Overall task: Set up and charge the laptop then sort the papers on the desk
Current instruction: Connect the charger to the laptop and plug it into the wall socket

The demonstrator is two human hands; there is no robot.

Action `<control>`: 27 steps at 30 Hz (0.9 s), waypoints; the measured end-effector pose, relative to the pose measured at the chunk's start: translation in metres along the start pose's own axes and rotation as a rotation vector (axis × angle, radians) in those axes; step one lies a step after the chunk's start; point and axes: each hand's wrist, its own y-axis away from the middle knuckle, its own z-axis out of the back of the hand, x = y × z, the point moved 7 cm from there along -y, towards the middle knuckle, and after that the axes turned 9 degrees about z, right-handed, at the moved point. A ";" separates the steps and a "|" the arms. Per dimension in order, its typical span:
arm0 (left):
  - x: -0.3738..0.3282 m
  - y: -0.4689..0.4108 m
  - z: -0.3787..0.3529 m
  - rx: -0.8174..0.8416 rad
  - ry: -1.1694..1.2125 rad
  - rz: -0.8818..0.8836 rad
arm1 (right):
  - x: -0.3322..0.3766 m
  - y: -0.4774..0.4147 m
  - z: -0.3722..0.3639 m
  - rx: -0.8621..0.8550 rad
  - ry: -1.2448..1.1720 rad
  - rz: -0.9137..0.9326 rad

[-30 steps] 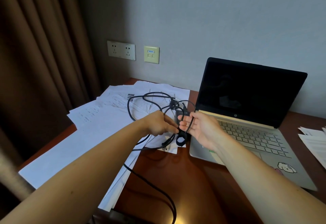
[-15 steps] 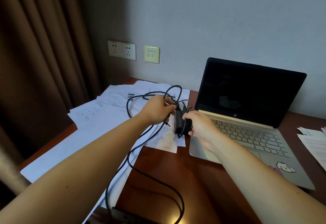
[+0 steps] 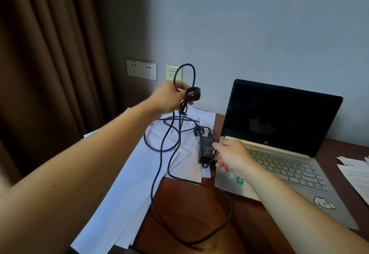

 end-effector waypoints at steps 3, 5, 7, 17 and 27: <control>-0.014 0.004 0.011 0.057 0.101 -0.013 | 0.021 -0.003 0.012 -0.062 0.368 0.155; -0.024 0.008 0.017 0.072 0.100 -0.044 | 0.044 0.001 0.016 -0.132 0.405 0.266; -0.032 0.010 0.020 0.076 0.117 -0.088 | 0.069 0.005 0.013 -0.124 0.286 0.363; -0.064 0.029 0.016 0.154 0.058 -0.228 | 0.165 0.024 -0.007 0.204 -0.536 0.392; -0.019 0.000 0.052 -0.153 -0.863 0.116 | 0.151 0.007 0.082 -0.191 -0.715 0.258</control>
